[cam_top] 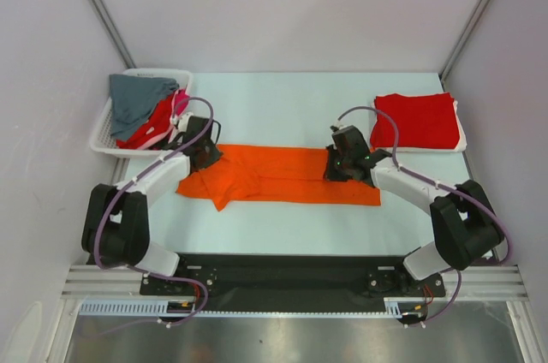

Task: Fold and stack the t-shirts
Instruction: Fold the tshirt

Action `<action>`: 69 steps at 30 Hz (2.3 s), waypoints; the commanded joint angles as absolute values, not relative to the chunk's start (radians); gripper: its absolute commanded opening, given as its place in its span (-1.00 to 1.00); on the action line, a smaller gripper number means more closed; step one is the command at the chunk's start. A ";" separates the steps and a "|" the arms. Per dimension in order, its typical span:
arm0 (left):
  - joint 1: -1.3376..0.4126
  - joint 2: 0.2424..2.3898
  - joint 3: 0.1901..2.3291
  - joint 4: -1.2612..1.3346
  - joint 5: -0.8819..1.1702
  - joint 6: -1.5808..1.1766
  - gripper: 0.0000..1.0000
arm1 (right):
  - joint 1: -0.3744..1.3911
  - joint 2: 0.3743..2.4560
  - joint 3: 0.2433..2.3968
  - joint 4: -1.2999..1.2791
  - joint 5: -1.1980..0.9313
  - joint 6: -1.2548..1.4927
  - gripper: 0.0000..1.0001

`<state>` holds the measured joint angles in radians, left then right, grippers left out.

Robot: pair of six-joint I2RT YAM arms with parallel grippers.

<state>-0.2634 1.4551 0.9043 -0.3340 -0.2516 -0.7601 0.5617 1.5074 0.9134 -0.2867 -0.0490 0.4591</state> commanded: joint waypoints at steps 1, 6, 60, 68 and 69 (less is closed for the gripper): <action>-0.270 1.502 0.934 -0.305 -0.262 -0.773 -0.99 | 0.540 1.456 0.888 -0.340 0.113 0.466 -1.00; -0.268 1.575 0.988 -0.362 -0.308 -0.801 -0.99 | 0.540 1.453 0.877 -0.416 0.233 0.485 -1.00; -0.103 1.980 1.336 -0.512 -0.434 -0.890 -0.05 | 0.428 1.223 0.712 -0.279 0.063 0.491 -0.81; -0.101 2.009 1.356 -0.545 -0.394 -0.836 -0.33 | 0.413 1.198 0.706 -0.273 0.035 0.497 -0.81; -0.103 2.010 1.351 -0.542 -0.385 -0.833 -0.60 | 0.410 1.190 0.706 -0.273 0.032 0.497 -0.81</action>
